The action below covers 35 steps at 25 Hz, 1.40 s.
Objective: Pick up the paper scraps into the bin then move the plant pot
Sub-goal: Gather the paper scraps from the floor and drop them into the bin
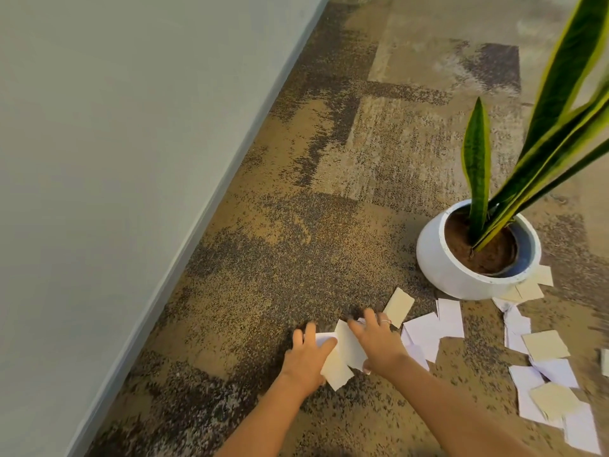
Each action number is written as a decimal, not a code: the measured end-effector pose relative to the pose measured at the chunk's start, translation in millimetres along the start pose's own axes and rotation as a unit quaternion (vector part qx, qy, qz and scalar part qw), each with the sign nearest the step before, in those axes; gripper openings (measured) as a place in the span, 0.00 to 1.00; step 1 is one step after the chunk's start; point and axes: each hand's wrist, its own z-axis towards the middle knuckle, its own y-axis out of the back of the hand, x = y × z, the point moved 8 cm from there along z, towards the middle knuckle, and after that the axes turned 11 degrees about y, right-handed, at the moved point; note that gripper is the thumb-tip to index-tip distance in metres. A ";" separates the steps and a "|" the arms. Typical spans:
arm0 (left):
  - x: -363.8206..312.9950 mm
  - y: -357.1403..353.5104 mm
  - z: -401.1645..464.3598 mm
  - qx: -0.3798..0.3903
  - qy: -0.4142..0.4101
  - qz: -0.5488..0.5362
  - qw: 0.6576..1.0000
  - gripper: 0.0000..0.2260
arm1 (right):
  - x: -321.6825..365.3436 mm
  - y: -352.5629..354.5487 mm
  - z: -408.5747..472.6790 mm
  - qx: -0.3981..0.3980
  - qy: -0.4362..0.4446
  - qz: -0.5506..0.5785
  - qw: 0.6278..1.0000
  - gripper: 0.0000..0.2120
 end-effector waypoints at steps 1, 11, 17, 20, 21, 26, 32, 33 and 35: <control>-0.8 -0.9 -0.6 -0.001 0.014 -0.017 1.000 0.30 | -2.0 -1.1 -1.5 -0.005 -0.010 0.014 1.000 0.38; 12.8 -28.3 -17.1 0.009 0.159 -0.191 0.969 0.19 | -27.9 -25.9 -17.6 -0.061 -0.049 0.213 0.974 0.24; 7.1 -36.4 -30.8 0.013 0.217 -0.273 0.937 0.19 | -57.3 -14.1 -39.9 -0.098 -0.040 0.301 0.948 0.08; 8.7 -31.3 -34.3 0.013 0.232 -0.308 0.923 0.16 | -82.3 0.7 -53.0 -0.140 -0.053 0.319 0.936 0.10; 9.1 -30.6 -33.1 0.013 0.230 -0.311 0.922 0.15 | -92.6 5.1 -56.7 -0.145 -0.064 0.316 0.936 0.13; 1.9 -27.8 -23.8 0.004 0.229 -0.294 0.928 0.14 | -116.8 -5.4 -61.5 0.011 -0.064 0.163 0.984 0.10; 2.0 -33.1 -24.9 0.000 0.259 -0.247 0.934 0.16 | -106.1 6.3 -58.3 -0.022 -0.025 0.070 0.997 0.50; 0.2 -34.5 -25.9 -0.001 0.256 -0.256 0.932 0.19 | -101.0 4.4 -56.2 -0.013 -0.003 0.056 0.998 0.54; -5.2 -39.8 -28.3 0.011 0.242 -0.285 0.927 0.29 | -90.5 -0.4 -50.3 0.015 0.038 -0.001 0.999 0.60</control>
